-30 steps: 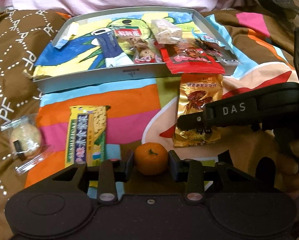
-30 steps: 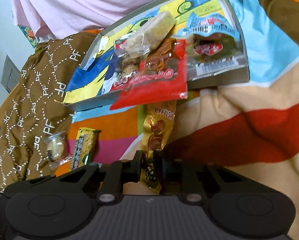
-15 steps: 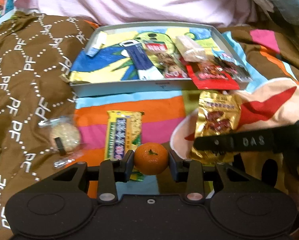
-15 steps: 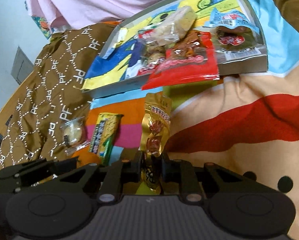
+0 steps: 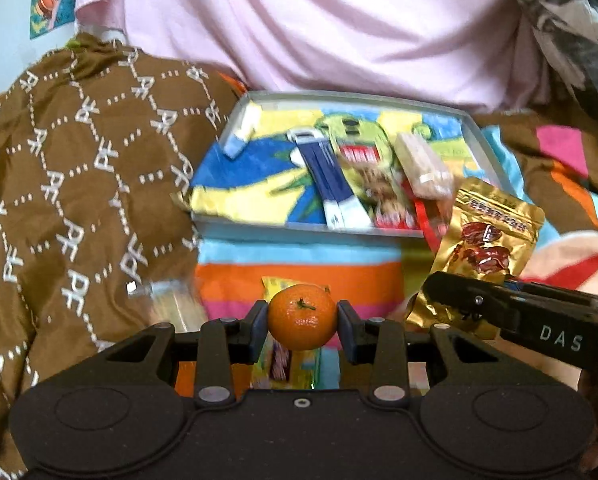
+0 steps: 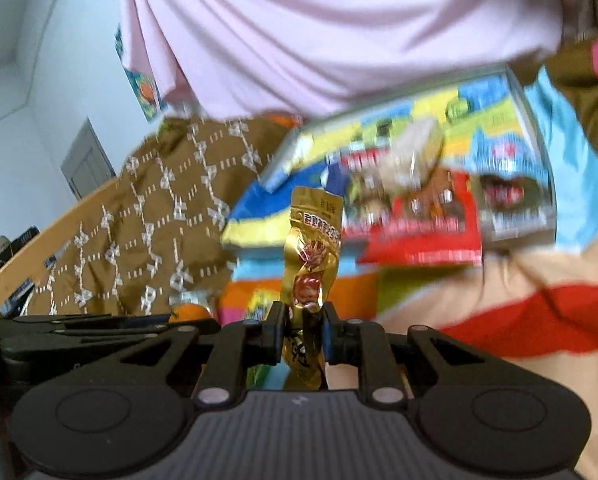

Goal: Organize snacks
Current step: 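Lift the orange and gold packet and carry them toward the tray, then lower the orange and gold packet into the tray and open both tools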

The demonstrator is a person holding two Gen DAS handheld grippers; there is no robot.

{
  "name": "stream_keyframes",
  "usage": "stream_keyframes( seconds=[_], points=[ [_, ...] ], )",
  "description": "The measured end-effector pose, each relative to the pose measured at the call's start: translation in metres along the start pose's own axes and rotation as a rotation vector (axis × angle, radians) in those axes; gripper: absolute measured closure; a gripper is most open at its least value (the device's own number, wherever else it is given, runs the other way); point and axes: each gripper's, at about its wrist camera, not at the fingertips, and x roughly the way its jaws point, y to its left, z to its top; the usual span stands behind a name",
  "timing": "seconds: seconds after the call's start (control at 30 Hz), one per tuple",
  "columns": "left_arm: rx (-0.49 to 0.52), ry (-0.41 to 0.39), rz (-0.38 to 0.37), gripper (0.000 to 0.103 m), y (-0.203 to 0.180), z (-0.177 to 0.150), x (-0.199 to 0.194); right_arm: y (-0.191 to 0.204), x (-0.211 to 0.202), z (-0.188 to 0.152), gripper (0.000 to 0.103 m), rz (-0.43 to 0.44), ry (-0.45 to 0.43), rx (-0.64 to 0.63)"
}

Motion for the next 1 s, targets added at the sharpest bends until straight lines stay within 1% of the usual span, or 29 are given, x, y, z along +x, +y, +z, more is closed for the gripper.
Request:
stream_keyframes(
  seconds=[0.13,0.27,0.4,0.5,0.6,0.73,0.87,1.0],
  points=[
    [-0.015,-0.038,0.016,0.064,0.005,0.019,0.004,0.000,0.004,0.006,0.082,-0.004,-0.097,-0.019],
    [-0.042,-0.076,0.036,0.064,0.012,0.039,0.014,-0.004,0.006,0.010,0.082,-0.020,-0.148,-0.030],
    [-0.094,-0.098,0.058,0.064,0.019,0.060,0.027,-0.007,0.012,0.022,0.082,-0.012,-0.198,-0.037],
    [-0.106,-0.110,0.079,0.064,0.022,0.072,0.037,-0.008,0.025,0.033,0.082,0.006,-0.220,-0.040],
    [-0.102,-0.112,0.099,0.064,0.025,0.081,0.050,-0.008,0.041,0.042,0.082,0.027,-0.226,-0.046],
    [-0.105,-0.107,0.114,0.064,0.027,0.086,0.068,-0.010,0.062,0.047,0.082,0.045,-0.212,-0.038],
    [-0.128,-0.082,0.124,0.064,0.032,0.086,0.089,-0.013,0.076,0.050,0.082,0.061,-0.195,-0.032],
    [-0.134,-0.064,0.136,0.064,0.035,0.082,0.108,-0.013,0.089,0.050,0.082,0.060,-0.169,-0.041]
  ],
)
